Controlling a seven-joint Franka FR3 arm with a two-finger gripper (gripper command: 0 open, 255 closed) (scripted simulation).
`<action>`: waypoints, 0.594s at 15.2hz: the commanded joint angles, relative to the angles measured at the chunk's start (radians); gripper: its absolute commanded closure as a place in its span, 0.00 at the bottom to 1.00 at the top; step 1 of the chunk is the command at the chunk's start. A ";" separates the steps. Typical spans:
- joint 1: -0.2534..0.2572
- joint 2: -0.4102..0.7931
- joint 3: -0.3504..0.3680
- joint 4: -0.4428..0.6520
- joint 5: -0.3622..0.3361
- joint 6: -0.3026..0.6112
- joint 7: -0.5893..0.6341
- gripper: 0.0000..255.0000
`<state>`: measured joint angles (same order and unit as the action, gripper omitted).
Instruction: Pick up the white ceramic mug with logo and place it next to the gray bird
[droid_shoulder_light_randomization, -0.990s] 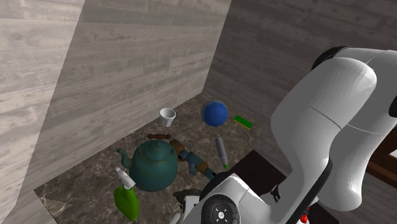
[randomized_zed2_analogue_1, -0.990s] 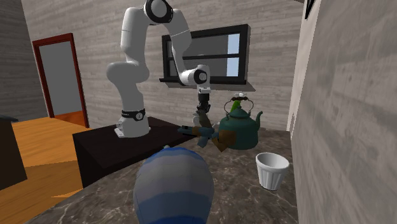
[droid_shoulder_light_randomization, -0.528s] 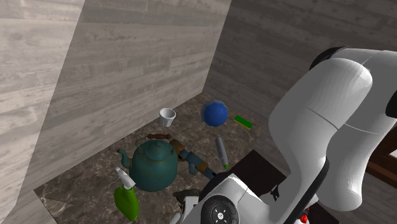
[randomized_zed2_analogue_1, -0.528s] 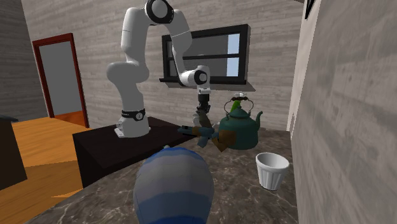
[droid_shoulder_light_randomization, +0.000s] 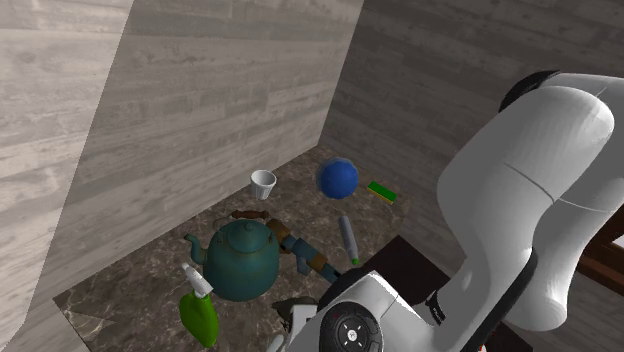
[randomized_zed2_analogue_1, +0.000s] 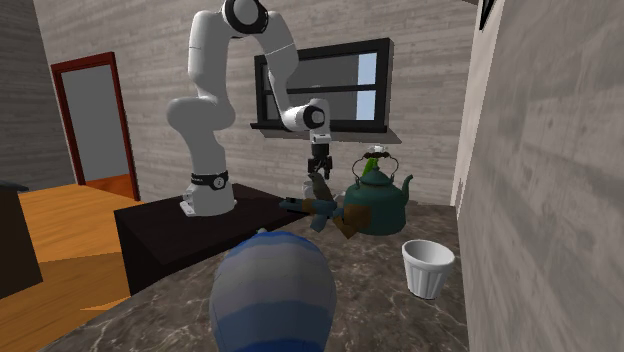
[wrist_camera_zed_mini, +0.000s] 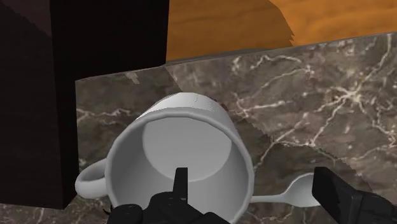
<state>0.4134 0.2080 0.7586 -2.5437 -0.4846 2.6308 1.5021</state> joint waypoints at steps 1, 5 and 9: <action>-0.049 -0.082 0.076 -0.011 0.139 -0.037 -0.096 0.00; -0.057 -0.122 0.096 -0.012 0.206 -0.056 -0.143 0.00; -0.057 -0.122 0.096 -0.012 0.206 -0.056 -0.143 0.00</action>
<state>0.3568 0.0864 0.8541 -2.5559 -0.2797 2.5749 1.3595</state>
